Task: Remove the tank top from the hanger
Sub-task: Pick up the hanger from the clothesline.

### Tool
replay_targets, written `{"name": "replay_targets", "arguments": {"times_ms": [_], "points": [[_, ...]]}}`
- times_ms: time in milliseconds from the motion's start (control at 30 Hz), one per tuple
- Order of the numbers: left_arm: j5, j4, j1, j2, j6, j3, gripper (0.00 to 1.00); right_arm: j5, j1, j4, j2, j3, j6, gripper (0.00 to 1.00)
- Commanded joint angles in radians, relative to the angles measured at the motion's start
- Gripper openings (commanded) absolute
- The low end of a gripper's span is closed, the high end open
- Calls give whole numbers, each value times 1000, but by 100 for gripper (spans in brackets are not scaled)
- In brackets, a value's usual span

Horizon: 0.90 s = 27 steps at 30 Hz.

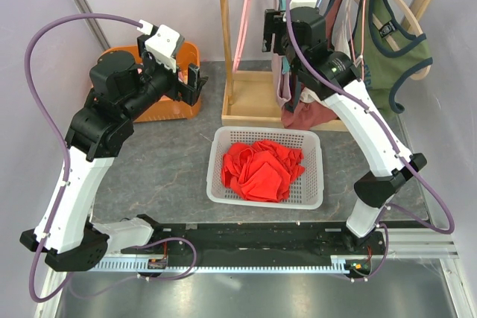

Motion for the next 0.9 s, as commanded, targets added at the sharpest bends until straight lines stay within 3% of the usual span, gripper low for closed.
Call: {"name": "replay_targets", "arguments": {"times_ms": [0,167,267,300,400,500,600,667,700,867], "points": [[22,16,7,-13,-1,0,100,84,18,-49,-36,39,-13,78],[25,16,8,-13,-4,0,100,121,26,-68,-63,21,-24,77],[29,14,10,-15,-7,2,99,128,28,-72,-68,20,-29,66],[31,14,10,-15,-6,2,100,127,28,-75,-68,21,-30,56],[31,16,13,-18,-4,-1,100,125,28,-75,-68,24,-35,39],[31,16,15,-22,-6,-3,100,121,28,-75,-67,35,-38,34],[31,16,18,-25,-7,-7,100,107,26,-74,-59,43,-46,36],[31,16,19,-27,-6,-9,100,98,26,-74,-53,39,-47,40],[34,16,19,-28,-6,-9,100,89,28,-74,-51,38,-47,47],[37,16,19,-31,-6,-10,100,79,28,-77,-31,35,-41,56]]}}
